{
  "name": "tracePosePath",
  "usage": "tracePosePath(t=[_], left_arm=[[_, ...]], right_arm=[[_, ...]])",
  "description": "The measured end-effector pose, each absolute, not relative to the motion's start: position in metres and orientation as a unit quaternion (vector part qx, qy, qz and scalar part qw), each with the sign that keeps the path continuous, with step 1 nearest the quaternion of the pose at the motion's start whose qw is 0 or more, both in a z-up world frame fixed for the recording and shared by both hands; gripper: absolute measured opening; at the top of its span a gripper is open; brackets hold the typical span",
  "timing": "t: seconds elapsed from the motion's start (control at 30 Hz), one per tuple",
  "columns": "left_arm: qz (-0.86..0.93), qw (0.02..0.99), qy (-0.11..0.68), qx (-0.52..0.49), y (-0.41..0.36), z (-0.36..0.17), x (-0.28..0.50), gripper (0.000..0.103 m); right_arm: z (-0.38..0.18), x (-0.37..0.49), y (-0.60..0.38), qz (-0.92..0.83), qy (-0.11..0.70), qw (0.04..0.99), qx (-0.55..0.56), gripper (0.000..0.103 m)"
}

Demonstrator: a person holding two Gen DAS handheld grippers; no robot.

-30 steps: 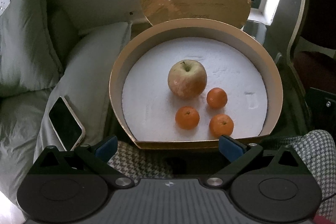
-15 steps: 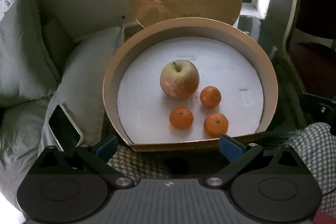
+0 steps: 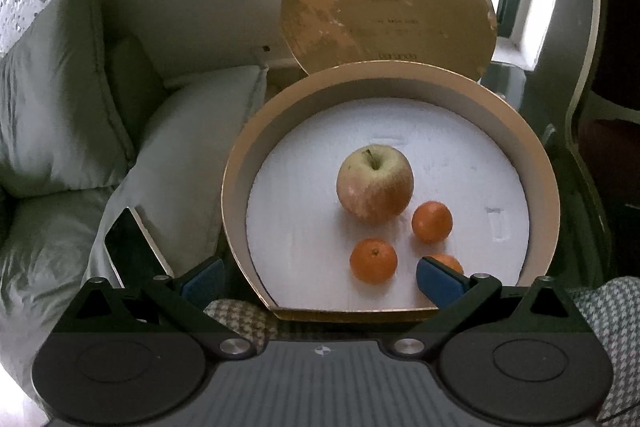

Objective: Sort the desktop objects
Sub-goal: 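Withdraw the right gripper up and away from the box, then grasp the rim of the gold lid with the right gripper while the left gripper grasps it too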

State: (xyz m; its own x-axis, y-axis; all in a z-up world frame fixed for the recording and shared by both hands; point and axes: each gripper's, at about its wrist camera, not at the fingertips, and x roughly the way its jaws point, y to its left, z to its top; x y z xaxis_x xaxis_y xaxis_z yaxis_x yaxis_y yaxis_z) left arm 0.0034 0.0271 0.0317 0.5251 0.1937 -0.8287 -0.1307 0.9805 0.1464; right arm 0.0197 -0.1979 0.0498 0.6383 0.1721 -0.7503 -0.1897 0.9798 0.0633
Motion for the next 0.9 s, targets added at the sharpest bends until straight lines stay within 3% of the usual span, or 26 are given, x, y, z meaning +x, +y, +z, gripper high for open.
tracePosePath(t=[0.43, 0.7, 0.9], left_arm=[[0.073, 0.881, 0.467, 0.023, 0.049, 0.045, 0.024, 0.102], [0.069, 0.904, 0.418, 0.057, 0.087, 0.085, 0.057, 0.102], [0.038, 0.923, 0.382, 0.022, 0.115, 0.114, 0.098, 0.102]], right_arm=[[0.069, 0.035, -0.175, 0.113, 0.392, 0.912, -0.037, 0.097], [0.118, 0.071, -0.158, 0.127, 0.332, 0.932, -0.069, 0.101], [0.149, 0.12, -0.147, 0.123, 0.307, 0.943, -0.051, 0.101]])
